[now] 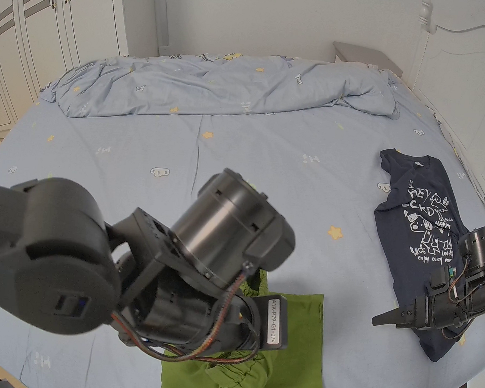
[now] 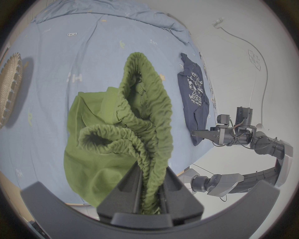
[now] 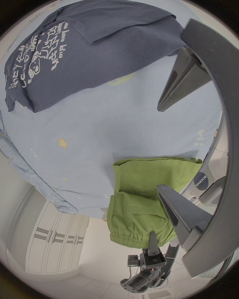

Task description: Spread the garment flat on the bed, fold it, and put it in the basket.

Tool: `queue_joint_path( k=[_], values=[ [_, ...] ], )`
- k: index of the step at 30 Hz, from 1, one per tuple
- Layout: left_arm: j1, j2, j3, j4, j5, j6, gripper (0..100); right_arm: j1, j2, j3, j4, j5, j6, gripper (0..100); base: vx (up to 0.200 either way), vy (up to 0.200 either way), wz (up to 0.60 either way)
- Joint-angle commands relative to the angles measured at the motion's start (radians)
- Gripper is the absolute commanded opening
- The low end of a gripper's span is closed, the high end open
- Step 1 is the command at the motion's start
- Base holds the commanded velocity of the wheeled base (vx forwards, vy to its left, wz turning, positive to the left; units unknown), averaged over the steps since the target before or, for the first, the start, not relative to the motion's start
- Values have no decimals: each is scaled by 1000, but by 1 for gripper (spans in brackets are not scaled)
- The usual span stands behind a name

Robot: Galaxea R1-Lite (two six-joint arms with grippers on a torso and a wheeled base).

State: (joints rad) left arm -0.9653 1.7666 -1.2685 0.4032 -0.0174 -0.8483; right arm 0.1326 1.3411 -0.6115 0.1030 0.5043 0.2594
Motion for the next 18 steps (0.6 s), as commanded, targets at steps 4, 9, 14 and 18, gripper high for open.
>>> queue_joint_path(
  k=[4, 9, 14, 18],
  values=[
    [-19, 62, 1, -40, 8, -15, 100, 2, 0, 1, 0, 0, 0, 100, 0, 0, 0],
    [-24, 85, 3, -78, 8, -32, 100, 2, 1, 1, 0, 0, -2, 100, 0, 0, 0],
    [-21, 96, 3, -99, 8, -46, 100, 2, 1, 2, 0, 0, -2, 100, 0, 0, 0],
    [13, 51, 15, -106, -2, -69, 100, 2, -2, 1, 0, 0, -3, 100, 0, 0, 0]
  ],
)
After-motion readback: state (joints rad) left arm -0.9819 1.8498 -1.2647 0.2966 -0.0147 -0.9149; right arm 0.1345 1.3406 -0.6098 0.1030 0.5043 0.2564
